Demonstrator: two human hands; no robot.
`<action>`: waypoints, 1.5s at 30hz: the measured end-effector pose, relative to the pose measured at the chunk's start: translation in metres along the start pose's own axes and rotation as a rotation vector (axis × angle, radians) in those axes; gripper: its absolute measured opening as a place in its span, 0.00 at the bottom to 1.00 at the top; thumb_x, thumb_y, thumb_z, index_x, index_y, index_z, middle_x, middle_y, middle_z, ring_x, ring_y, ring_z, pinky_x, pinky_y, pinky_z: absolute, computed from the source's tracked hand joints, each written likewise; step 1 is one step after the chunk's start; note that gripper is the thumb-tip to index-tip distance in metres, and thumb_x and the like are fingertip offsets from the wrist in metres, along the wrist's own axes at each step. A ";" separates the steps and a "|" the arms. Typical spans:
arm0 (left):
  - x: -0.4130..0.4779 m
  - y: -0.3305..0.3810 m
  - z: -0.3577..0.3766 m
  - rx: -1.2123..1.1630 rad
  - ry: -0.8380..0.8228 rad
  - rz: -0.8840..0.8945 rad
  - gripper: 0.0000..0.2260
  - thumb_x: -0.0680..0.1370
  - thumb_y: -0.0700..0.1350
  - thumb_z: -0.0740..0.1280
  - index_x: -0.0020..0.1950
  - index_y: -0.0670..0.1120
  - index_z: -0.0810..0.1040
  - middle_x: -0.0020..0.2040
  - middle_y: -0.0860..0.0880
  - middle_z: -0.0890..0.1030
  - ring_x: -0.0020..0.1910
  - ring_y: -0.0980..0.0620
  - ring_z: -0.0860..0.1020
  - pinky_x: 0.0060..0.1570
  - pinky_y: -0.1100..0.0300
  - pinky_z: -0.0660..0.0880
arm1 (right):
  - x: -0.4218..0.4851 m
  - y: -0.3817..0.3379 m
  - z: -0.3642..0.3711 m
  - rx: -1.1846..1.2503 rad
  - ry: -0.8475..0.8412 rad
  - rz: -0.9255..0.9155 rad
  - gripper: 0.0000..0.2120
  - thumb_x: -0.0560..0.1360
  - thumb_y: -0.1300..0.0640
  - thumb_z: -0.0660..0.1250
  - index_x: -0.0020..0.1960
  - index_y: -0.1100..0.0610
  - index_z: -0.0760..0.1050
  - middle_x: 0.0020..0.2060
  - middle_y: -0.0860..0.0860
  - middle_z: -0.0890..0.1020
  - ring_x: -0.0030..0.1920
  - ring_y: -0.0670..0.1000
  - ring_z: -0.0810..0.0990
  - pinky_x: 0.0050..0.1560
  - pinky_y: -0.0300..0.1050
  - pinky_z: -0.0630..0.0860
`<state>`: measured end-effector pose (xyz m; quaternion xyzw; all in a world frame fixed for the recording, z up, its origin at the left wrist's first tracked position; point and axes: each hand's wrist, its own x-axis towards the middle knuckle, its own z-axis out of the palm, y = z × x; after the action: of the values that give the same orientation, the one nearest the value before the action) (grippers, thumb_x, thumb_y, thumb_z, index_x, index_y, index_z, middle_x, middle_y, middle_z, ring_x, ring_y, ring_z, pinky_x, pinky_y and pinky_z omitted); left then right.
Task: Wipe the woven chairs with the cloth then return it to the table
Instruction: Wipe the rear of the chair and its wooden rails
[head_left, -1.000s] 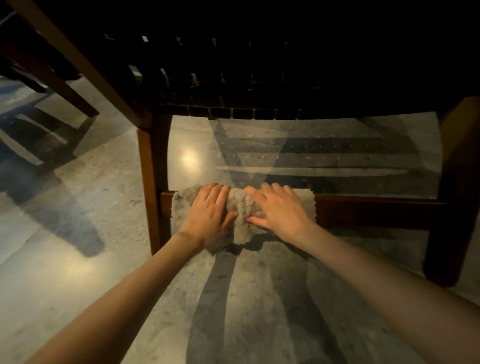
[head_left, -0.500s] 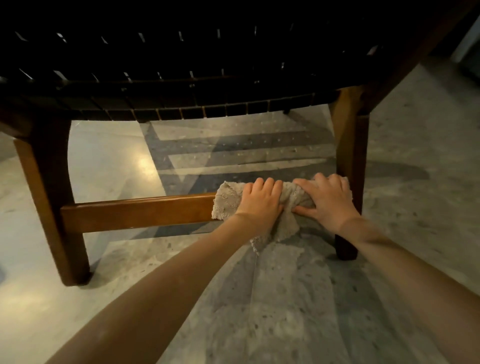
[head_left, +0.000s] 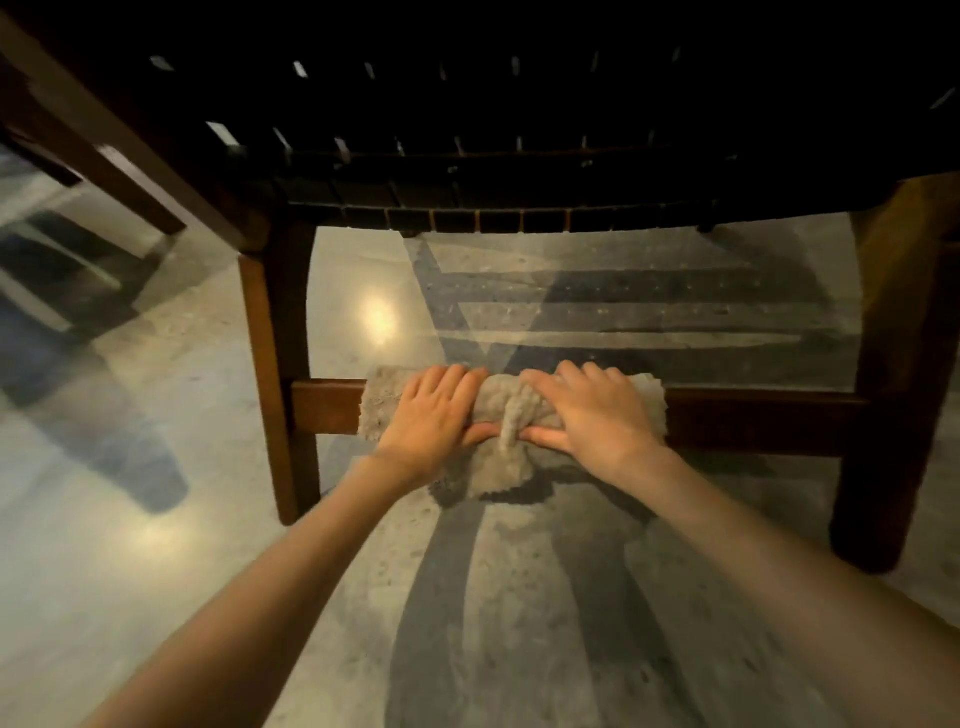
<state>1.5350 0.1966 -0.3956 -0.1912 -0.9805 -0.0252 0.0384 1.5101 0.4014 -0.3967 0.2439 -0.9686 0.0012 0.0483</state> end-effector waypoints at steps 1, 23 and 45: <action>-0.010 -0.019 -0.001 0.003 0.006 -0.030 0.34 0.74 0.67 0.50 0.69 0.43 0.68 0.60 0.44 0.73 0.59 0.44 0.70 0.60 0.52 0.64 | 0.012 -0.018 0.002 0.024 0.007 -0.025 0.33 0.72 0.30 0.58 0.72 0.43 0.60 0.57 0.51 0.75 0.55 0.55 0.74 0.50 0.49 0.68; -0.014 -0.035 -0.002 0.020 0.023 -0.113 0.31 0.75 0.68 0.49 0.67 0.48 0.68 0.59 0.47 0.71 0.57 0.47 0.68 0.60 0.54 0.59 | 0.029 -0.026 0.000 0.075 0.005 -0.071 0.31 0.71 0.26 0.53 0.70 0.37 0.58 0.52 0.47 0.78 0.50 0.52 0.79 0.37 0.44 0.63; 0.073 0.163 0.012 -0.198 0.242 0.189 0.18 0.80 0.51 0.61 0.70 0.52 0.70 0.61 0.46 0.69 0.60 0.46 0.65 0.59 0.56 0.58 | -0.128 0.151 -0.018 0.213 0.225 0.260 0.24 0.75 0.53 0.69 0.70 0.46 0.70 0.60 0.53 0.74 0.61 0.55 0.69 0.60 0.47 0.63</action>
<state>1.5286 0.3756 -0.3953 -0.2809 -0.9391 -0.1405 0.1392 1.5523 0.5956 -0.3879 0.1186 -0.9748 0.1371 0.1297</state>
